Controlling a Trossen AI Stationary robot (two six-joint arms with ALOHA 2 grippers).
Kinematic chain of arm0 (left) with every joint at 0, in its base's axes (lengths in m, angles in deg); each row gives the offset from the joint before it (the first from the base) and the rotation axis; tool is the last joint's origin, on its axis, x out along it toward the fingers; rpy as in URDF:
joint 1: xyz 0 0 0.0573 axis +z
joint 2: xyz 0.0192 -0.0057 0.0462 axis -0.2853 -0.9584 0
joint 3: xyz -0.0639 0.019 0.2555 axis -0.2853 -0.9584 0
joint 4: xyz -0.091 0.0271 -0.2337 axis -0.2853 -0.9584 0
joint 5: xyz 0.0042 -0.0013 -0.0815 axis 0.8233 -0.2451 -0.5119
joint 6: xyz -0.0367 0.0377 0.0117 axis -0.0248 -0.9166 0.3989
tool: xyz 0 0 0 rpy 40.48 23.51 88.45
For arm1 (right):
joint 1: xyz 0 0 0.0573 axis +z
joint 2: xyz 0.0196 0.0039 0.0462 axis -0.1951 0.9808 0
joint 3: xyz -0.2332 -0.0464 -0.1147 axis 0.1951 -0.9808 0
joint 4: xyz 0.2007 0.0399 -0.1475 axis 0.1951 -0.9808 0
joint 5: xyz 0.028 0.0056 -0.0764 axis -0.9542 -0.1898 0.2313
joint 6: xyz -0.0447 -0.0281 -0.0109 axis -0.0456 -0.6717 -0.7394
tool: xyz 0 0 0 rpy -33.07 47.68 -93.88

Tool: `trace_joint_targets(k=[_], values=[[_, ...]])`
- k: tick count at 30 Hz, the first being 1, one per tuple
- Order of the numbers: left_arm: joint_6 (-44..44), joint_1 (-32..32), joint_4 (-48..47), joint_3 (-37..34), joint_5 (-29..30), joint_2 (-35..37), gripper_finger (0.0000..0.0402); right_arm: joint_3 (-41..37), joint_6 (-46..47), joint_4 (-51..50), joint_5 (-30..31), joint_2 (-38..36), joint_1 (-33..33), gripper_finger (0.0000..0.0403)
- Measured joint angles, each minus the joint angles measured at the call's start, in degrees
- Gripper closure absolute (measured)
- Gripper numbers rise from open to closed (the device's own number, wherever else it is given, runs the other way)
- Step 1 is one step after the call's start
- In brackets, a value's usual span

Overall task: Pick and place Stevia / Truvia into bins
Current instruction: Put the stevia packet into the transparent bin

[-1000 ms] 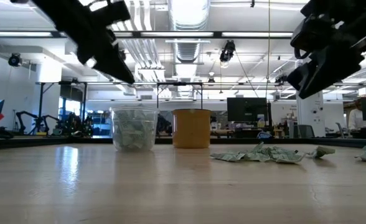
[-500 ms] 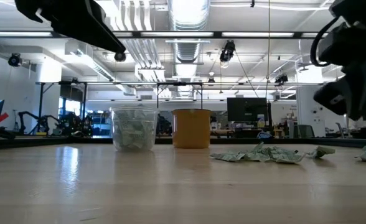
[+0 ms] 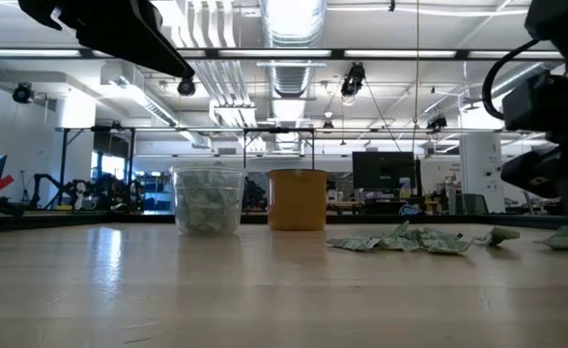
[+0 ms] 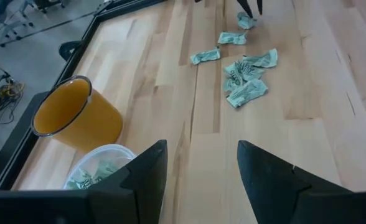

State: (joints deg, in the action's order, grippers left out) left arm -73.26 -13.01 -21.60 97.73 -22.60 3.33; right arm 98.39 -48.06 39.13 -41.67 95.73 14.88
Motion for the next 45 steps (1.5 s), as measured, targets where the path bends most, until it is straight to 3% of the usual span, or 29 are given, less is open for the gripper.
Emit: trace_joint_targets(k=[10,14,30,38,45], values=[[0.2,-0.1,1.3,-1.7,0.0,0.0,0.0223,7.4,-2.2,-7.5,3.0,5.4,0.3,0.0335],[0.3,-0.1,1.7,-1.9,0.0,0.0,0.0223,10.1,-2.8,-12.6,8.3,4.9,1.2,0.0335],[0.5,-0.2,2.6,-2.4,-0.1,0.0,0.0223,8.8,-1.9,-13.0,11.4,9.5,1.7,0.0336],[0.5,-0.2,2.6,-2.4,-0.1,0.0,0.0223,8.6,-2.2,-13.5,11.9,8.7,1.6,0.0388],[0.5,-0.2,2.6,-2.4,-0.1,0.0,0.0223,8.7,-3.2,-14.0,13.3,8.5,1.6,0.0394]])
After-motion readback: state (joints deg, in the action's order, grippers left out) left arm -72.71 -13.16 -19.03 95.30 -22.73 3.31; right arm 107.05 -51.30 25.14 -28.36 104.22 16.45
